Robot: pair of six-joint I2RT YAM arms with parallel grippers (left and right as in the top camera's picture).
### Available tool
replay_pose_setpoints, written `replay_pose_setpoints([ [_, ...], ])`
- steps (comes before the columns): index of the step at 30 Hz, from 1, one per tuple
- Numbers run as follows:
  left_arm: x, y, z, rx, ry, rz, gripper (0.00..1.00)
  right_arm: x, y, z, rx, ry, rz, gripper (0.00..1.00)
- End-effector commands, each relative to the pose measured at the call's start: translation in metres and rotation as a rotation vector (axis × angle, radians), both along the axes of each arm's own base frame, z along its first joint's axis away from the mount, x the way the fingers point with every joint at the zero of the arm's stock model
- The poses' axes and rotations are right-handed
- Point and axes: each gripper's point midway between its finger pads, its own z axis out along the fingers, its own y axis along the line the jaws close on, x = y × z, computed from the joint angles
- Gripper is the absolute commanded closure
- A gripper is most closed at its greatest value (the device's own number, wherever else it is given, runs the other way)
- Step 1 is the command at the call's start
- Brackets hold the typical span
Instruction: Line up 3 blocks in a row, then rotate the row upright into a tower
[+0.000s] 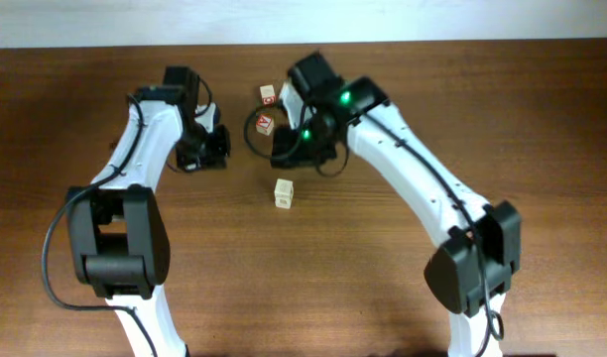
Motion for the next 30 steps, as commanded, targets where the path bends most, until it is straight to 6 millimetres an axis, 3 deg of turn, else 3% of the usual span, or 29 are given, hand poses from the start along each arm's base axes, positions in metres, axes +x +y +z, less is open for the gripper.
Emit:
replay_pose_setpoints([
  [1, 0.025, 0.021, 0.085, 0.108, -0.171, 0.024, 1.00, 0.023, -0.039, 0.079, -0.074, -0.216, -0.059, 0.43],
  [4, 0.023, 0.029, 0.147, 0.147, -0.278, 0.040, 1.00, 0.015, -0.079, 0.140, -0.132, -0.332, -0.144, 0.18],
  [5, 0.018, 0.031, 0.167, 0.154, -0.313, 0.045, 0.95, 0.008, -0.092, 0.160, -0.142, -0.375, -0.171, 0.05],
  [6, 0.014, 0.031, 0.181, 0.151, -0.339, 0.047, 0.87, 0.001, -0.105, 0.179, -0.150, -0.419, -0.197, 0.02],
  [7, 0.008, 0.031, 0.191, 0.150, -0.357, 0.049, 0.62, -0.005, -0.114, 0.199, -0.147, -0.476, -0.221, 0.02],
  [8, -0.003, 0.031, 0.201, 0.147, -0.362, 0.048, 0.14, -0.015, -0.120, 0.226, -0.109, -0.554, -0.223, 0.02],
  [9, -0.007, 0.031, 0.207, 0.146, -0.370, 0.049, 0.01, -0.025, -0.125, 0.244, -0.081, -0.602, -0.233, 0.02],
  [15, -0.012, 0.031, 0.217, 0.145, -0.394, 0.051, 0.01, -0.090, -0.159, 0.316, 0.039, -0.782, -0.273, 0.02],
  [20, -0.012, 0.031, 0.217, 0.145, -0.394, 0.051, 0.01, -0.136, -0.183, 0.351, 0.110, -0.887, -0.297, 0.02],
  [24, -0.012, 0.031, 0.217, 0.145, -0.394, 0.051, 0.01, -0.150, -0.194, 0.360, 0.106, -0.936, -0.305, 0.02],
  [27, -0.012, 0.031, 0.217, 0.145, -0.394, 0.051, 0.01, -0.157, -0.205, 0.367, -0.014, -1.061, -0.203, 0.02],
  [30, -0.012, 0.031, 0.217, 0.145, -0.395, 0.051, 0.01, -0.149, -0.216, 0.363, -0.180, -1.132, -0.128, 0.02],
])
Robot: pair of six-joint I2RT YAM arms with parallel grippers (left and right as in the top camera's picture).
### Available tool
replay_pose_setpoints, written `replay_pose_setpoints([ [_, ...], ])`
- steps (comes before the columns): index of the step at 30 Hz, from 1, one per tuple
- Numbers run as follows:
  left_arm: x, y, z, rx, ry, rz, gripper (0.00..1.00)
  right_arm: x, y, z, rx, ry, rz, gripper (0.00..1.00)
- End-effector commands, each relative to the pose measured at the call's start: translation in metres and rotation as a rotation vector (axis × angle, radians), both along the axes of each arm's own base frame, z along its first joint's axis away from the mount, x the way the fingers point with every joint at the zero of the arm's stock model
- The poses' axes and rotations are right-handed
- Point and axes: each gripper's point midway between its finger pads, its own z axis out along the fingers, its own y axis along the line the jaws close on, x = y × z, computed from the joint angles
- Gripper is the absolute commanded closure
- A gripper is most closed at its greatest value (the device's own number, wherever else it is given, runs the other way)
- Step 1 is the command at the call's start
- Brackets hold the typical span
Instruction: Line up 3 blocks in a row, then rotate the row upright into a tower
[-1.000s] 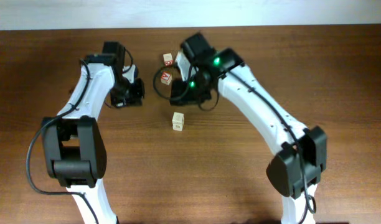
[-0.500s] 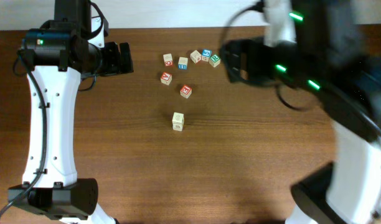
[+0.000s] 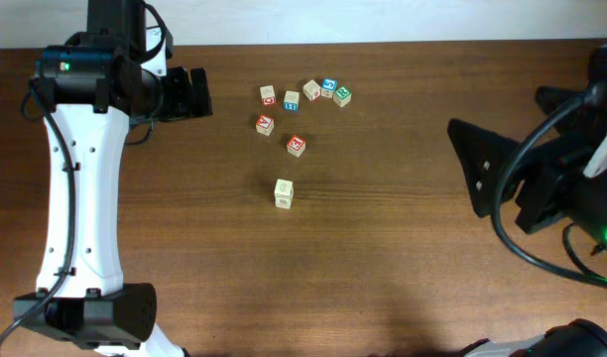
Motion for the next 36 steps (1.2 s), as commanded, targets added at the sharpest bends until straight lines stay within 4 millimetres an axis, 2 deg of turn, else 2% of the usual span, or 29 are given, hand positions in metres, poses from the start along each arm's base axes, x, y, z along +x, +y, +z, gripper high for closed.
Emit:
replay_pose_setpoints([
  [1, 0.001, 0.004, 0.001, 0.010, -0.003, 0.009, 0.01, 0.009, -0.026, -0.005, -0.225, -0.066, -0.076, 0.02],
  [7, 0.001, 0.004, 0.001, 0.010, -0.003, 0.009, 0.01, 0.019, -0.075, -0.026, -0.176, 0.049, -0.290, 0.02],
  [12, 0.001, 0.004, 0.001, 0.010, -0.003, 0.009, 0.01, 0.025, -0.089, -0.034, -0.144, -0.028, -0.356, 0.02],
  [15, 0.001, 0.004, 0.001, 0.010, -0.003, 0.009, 0.01, 0.031, -0.100, -0.050, -0.118, -0.108, -0.403, 0.02],
  [19, 0.001, 0.004, 0.001, 0.010, -0.003, 0.009, 0.01, 0.029, -0.111, -0.109, -0.096, -0.191, -0.449, 0.02],
  [20, 0.001, 0.004, 0.001, 0.010, -0.003, 0.009, 0.01, 0.028, -0.112, -0.136, -0.089, -0.218, -0.456, 0.02],
  [21, 0.001, 0.004, 0.001, 0.010, -0.003, 0.009, 0.01, 0.028, -0.113, -0.151, -0.085, -0.232, -0.458, 0.02],
  [24, 0.001, 0.004, 0.001, 0.010, -0.003, 0.009, 0.01, 0.027, -0.113, -0.223, -0.073, -0.279, -0.457, 0.02],
  [27, 0.001, 0.004, 0.001, 0.010, -0.003, 0.009, 0.01, 0.027, -0.110, -0.283, -0.061, -0.314, -0.440, 0.02],
  [30, 0.001, 0.004, 0.001, 0.010, -0.003, 0.009, 0.01, 0.028, -0.105, -0.326, -0.046, -0.360, -0.416, 0.02],
  [34, 0.001, 0.004, 0.001, 0.010, -0.003, 0.009, 0.01, 0.029, -0.105, -0.358, -0.044, -0.377, -0.418, 0.02],
  [36, 0.001, 0.004, 0.001, 0.010, -0.003, 0.009, 0.01, 0.030, -0.105, -0.368, -0.046, -0.365, -0.418, 0.02],
])
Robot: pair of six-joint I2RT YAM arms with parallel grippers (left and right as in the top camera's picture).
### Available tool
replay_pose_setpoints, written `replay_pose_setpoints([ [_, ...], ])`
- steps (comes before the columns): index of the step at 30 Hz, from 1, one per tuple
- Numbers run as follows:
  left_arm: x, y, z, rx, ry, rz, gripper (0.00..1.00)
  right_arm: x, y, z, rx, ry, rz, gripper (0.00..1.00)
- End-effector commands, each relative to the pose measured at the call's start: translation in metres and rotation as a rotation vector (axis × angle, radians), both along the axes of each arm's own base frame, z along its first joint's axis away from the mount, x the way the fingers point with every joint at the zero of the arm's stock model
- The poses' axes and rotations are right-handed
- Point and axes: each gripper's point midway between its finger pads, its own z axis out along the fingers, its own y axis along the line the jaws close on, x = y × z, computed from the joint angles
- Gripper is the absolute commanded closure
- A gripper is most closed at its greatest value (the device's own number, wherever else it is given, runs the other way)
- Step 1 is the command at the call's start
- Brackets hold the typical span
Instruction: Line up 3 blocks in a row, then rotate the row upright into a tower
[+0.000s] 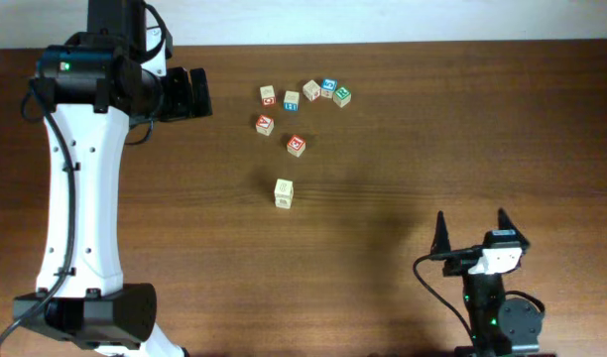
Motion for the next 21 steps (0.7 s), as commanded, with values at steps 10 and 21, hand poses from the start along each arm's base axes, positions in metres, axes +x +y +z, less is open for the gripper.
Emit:
replay_pose_setpoints([
  [10, 0.001, 0.003, 0.001, 0.004, -0.003, 0.006, 0.01, 0.000, 0.001, -0.038, -0.002, 0.099, 0.006, 0.02],
  [21, 0.001, 0.003, 0.001, 0.004, -0.003, 0.006, 0.01, 0.000, 0.001, -0.038, -0.002, 0.099, 0.006, 0.02],
])
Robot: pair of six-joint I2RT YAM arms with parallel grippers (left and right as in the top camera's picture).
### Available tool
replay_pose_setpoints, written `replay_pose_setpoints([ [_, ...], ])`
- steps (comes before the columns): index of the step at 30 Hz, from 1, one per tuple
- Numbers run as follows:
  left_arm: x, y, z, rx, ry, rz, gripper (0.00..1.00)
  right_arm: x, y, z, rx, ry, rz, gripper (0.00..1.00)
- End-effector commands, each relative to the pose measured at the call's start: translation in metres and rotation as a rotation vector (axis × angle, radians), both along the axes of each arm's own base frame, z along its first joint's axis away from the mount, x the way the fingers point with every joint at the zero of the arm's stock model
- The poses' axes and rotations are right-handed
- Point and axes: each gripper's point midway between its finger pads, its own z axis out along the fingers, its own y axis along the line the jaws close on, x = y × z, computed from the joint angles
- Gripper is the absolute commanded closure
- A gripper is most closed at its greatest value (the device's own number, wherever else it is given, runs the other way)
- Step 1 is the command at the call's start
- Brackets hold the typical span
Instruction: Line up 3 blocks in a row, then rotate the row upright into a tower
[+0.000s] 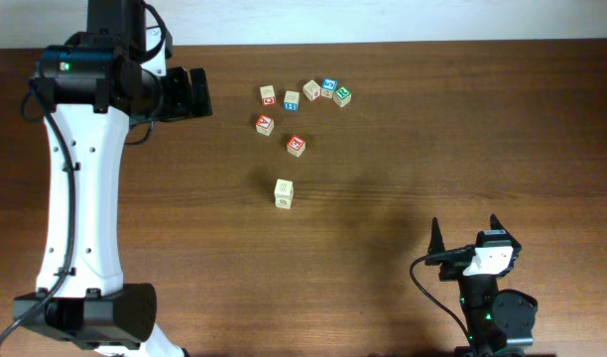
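Note:
Several small wooden letter blocks lie on the brown table in the overhead view. A plain cream block (284, 192) sits alone nearest the middle. A red-faced block (297, 145) and another red one (265, 124) lie behind it. Further back stands a row with a red block (269, 95), a blue-marked one (292, 99), a plain one (311, 90), a blue one (329, 87) and a green one (342, 96). My left gripper (199, 92) hovers high at the back left, jaws apart. My right gripper (465, 234) is folded low at the front right, open and empty.
The white left arm (75, 188) runs along the left side of the table. The right arm's base (495, 312) sits at the front right edge. A pale wall strip (383, 20) borders the table's far edge.
My right gripper has settled slightly lower and nearer the front edge. The left arm and all the blocks are where they were.
First both grippers were down among the blocks, the right one over the red block by the row. Then both arms were raised away, uncovering the blocks. After that my right arm was folded at the front right, where it stays.

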Motion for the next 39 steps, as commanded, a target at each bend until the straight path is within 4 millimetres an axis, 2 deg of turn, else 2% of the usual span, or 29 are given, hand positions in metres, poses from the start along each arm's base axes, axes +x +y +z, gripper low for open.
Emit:
replay_pose_setpoints([
  [1, 0.001, 0.003, 0.001, 0.004, -0.003, 0.006, 0.01, 0.000, 0.000, -0.002, -0.002, -0.002, 0.003, 0.02],
  [3, 0.001, 0.003, 0.001, 0.004, -0.001, 0.006, 0.01, 0.000, 0.000, -0.002, -0.002, -0.002, 0.003, 0.02],
  [6, 0.003, 0.031, 0.013, 0.136, -0.059, 0.071, 0.01, 0.000, 0.000, -0.002, -0.002, -0.002, 0.003, 0.02],
  [7, 0.005, 0.035, 0.020, 0.156, -0.091, 0.075, 0.01, 0.000, 0.000, -0.002, -0.002, -0.002, 0.003, 0.02],
  [10, 0.014, 0.025, 0.043, 0.161, -0.247, -0.026, 0.01, 0.000, 0.000, -0.002, -0.002, -0.002, 0.003, 0.02],
  [11, 0.016, 0.014, 0.052, 0.150, -0.345, -0.120, 0.01, 0.000, 0.000, -0.002, -0.002, -0.002, 0.003, 0.02],
  [13, 0.010, 0.005, 0.054, 0.160, -0.446, -0.207, 0.01, 0.000, 0.000, -0.002, -0.002, -0.002, 0.003, 0.02],
  [15, -0.002, 0.003, 0.046, 0.178, -0.517, -0.236, 0.01, 0.000, 0.000, -0.002, -0.002, -0.002, 0.003, 0.02],
  [17, -0.029, 0.005, 0.025, 0.219, -0.618, -0.258, 0.01, 0.000, 0.000, -0.002, -0.002, -0.002, 0.003, 0.02],
  [22, -0.071, 0.006, -0.006, 0.295, -0.779, -0.292, 0.01, 0.000, 0.000, -0.002, -0.002, -0.002, 0.003, 0.02],
  [25, -0.105, 0.008, -0.032, 0.342, -0.912, -0.291, 0.01, 0.000, 0.000, -0.002, -0.002, -0.002, 0.003, 0.02],
  [27, -0.121, 0.008, -0.044, 0.351, -0.972, -0.281, 0.01, 0.000, 0.000, -0.002, -0.002, -0.002, 0.003, 0.02],
  [33, -0.148, 0.008, -0.085, 0.367, -1.107, -0.260, 0.01, 0.000, 0.000, -0.002, -0.002, -0.002, 0.003, 0.02],
  [36, -0.153, 0.008, -0.105, 0.368, -1.117, -0.258, 0.01, 0.000, 0.000, -0.002, -0.002, -0.002, 0.003, 0.02],
  [39, -0.154, 0.009, -0.117, 0.371, -1.114, -0.254, 0.01, 0.000, 0.000, -0.002, -0.002, -0.002, 0.003, 0.02],
])
